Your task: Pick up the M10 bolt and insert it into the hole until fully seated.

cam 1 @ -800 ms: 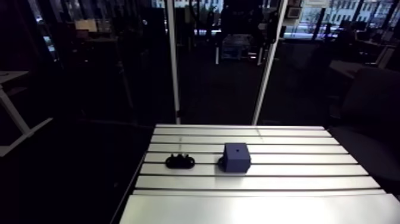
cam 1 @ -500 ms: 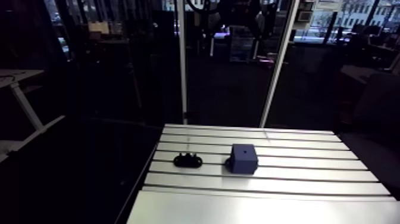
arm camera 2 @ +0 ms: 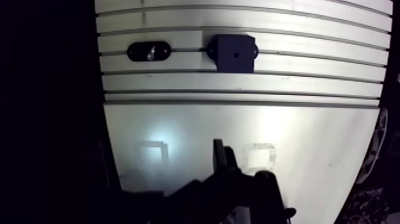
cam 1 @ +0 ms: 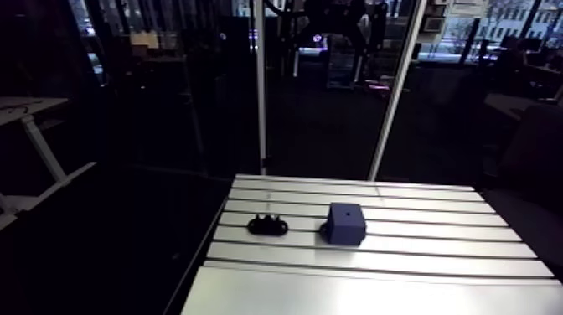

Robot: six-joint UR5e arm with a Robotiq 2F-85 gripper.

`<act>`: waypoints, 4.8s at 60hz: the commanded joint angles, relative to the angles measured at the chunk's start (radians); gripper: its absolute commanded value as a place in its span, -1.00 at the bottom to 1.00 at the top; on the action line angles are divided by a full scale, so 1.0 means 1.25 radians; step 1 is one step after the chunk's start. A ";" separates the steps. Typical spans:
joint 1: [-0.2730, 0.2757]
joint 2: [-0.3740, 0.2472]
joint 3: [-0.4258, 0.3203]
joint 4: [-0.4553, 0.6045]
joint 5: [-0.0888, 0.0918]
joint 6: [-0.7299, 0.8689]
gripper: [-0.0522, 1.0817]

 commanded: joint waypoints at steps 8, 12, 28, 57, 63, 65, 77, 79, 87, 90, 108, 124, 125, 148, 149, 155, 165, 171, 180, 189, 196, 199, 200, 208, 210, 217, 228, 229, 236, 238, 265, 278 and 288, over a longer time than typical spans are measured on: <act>0.001 0.000 0.000 0.000 0.000 -0.001 -0.90; 0.004 0.000 0.003 -0.001 0.000 0.000 -0.90; 0.015 -0.001 0.028 -0.043 0.004 0.007 -0.90; 0.054 0.020 0.095 -0.131 0.008 0.014 -0.90; 0.055 0.026 0.118 -0.156 0.006 0.014 -0.90; 0.056 0.030 0.125 -0.164 0.006 0.014 -0.90; 0.071 0.053 0.158 -0.212 0.006 0.014 -0.90; 0.072 0.056 0.163 -0.220 0.006 0.015 -0.90; 0.081 0.073 0.184 -0.252 0.005 0.016 -0.90; 0.087 0.077 0.194 -0.262 0.005 0.017 -0.90; 0.105 0.097 0.250 -0.348 -0.006 0.054 -0.90; 0.114 0.118 0.271 -0.394 -0.006 0.079 -0.90; 0.116 0.121 0.273 -0.401 -0.006 0.084 -0.90; 0.139 0.159 0.282 -0.443 -0.017 0.114 -0.90; 0.141 0.162 0.283 -0.444 -0.023 0.119 -0.90; 0.148 0.176 0.284 -0.453 -0.039 0.127 -0.90; 0.150 0.197 0.285 -0.493 -0.059 0.128 -0.90; 0.150 0.210 0.285 -0.498 -0.058 0.128 -0.90; 0.150 0.222 0.284 -0.498 -0.056 0.126 -0.90; 0.150 0.227 0.286 -0.500 -0.055 0.125 -0.90; 0.150 0.228 0.292 -0.501 -0.054 0.125 -0.90; 0.150 0.229 0.297 -0.501 -0.054 0.126 -0.90; 0.150 0.230 0.300 -0.501 -0.054 0.125 -0.90; 0.150 0.234 0.306 -0.502 -0.053 0.123 -0.90; 0.150 0.236 0.307 -0.502 -0.053 0.123 -0.90; 0.150 0.244 0.311 -0.529 -0.053 0.117 -0.90; 0.150 0.252 0.318 -0.539 -0.053 0.115 -0.89; 0.150 0.252 0.318 -0.539 -0.053 0.115 -0.89; 0.150 0.259 0.320 -0.540 -0.052 0.114 -0.89; 0.150 0.259 0.320 -0.540 -0.051 0.114 -0.88; 0.150 0.263 0.329 -0.540 -0.050 0.112 -0.87; 0.149 0.264 0.329 -0.540 -0.050 0.112 -0.78; 0.147 0.272 0.329 -0.542 -0.048 0.110 -0.69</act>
